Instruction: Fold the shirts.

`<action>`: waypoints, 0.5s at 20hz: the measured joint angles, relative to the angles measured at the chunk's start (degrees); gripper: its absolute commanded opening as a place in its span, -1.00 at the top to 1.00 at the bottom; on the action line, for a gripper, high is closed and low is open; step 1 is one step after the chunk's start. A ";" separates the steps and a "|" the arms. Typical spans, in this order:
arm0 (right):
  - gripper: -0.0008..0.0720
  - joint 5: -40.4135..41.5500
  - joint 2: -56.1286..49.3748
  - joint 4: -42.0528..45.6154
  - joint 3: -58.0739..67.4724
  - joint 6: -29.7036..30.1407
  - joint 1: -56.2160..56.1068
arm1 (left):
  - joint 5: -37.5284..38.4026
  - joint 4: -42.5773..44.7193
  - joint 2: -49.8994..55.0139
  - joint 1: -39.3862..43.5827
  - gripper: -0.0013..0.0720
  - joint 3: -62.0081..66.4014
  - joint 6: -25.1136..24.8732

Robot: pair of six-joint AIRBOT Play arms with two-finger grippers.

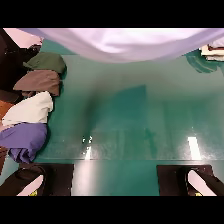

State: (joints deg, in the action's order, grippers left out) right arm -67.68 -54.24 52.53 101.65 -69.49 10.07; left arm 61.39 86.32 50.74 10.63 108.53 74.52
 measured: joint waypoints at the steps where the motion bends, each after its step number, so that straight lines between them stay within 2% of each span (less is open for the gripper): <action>1: 0.94 -0.61 0.66 0.00 2.25 -0.02 1.03 | 0.59 -1.27 -0.31 0.00 0.90 1.70 -1.18; 6: 0.94 -5.90 -1.53 0.02 12.74 -2.69 4.24 | 2.47 -7.67 -0.96 0.00 0.90 8.26 -4.83; 10: 0.94 -12.41 -8.57 0.04 11.65 -6.45 0.83 | 7.80 -8.83 1.88 0.00 0.90 1.57 -5.57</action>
State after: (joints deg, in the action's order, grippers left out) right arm -80.09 -62.81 52.58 113.30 -75.94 10.90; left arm 69.19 77.49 52.62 10.63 110.10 68.95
